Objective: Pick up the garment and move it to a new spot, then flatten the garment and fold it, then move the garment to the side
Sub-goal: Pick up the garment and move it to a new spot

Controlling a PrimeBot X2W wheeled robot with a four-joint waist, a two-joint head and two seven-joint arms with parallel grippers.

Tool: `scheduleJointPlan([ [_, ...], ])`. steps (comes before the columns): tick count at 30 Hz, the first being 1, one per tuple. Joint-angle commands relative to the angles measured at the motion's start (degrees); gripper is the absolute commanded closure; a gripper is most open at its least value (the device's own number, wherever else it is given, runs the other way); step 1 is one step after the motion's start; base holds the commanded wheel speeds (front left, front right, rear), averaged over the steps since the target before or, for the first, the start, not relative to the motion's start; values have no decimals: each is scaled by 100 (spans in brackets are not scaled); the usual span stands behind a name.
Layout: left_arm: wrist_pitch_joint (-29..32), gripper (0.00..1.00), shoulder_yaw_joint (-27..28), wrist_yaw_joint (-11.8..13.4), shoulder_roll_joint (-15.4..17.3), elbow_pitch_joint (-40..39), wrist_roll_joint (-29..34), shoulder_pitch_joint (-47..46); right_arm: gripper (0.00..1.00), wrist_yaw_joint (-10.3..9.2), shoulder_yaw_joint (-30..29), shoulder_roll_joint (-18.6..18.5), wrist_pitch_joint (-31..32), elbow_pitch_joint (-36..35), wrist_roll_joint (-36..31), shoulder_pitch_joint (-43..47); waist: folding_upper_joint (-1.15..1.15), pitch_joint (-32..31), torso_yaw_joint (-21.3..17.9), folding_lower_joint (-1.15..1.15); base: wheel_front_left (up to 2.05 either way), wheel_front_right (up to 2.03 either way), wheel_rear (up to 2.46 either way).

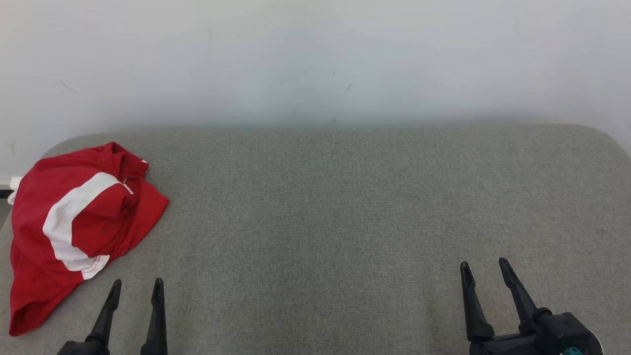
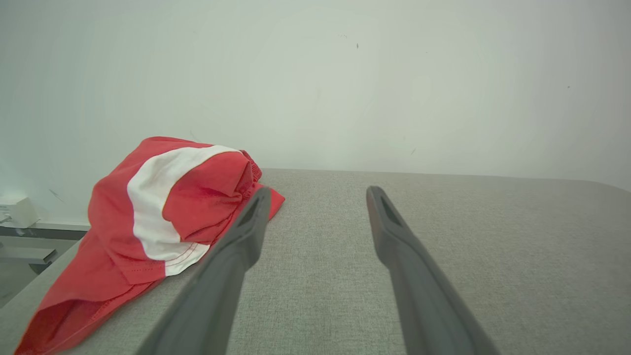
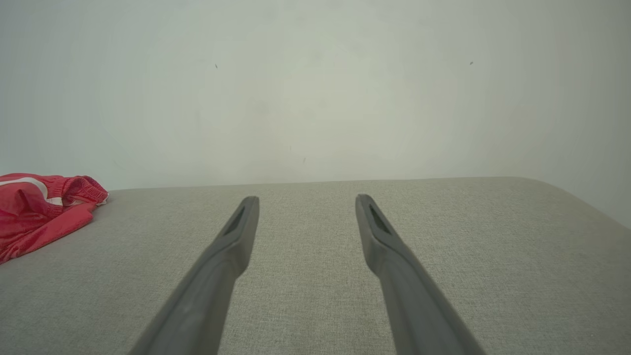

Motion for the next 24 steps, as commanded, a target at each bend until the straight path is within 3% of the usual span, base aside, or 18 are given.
scheduleJointPlan([
  [1, -22, 0, 8, 5, 37, -1, 17, 59, 0, -12, 1, -13, -5, 9, -22, 17, 0, 3, 14, 0, 0, 0, 0],
  [9, -21, 0, -30, 5, 79, 88, 10, -24, 0, -12, 22, -13, -4, 14, 40, 79, 0, 1, 275, 0, 0, 0, 0],
  [24, -21, 0, 113, 75, 140, 307, -3, -83, 0, -12, 41, -12, -4, 85, 59, 76, 0, 88, 1572, 0, 0, 0, 0],
])
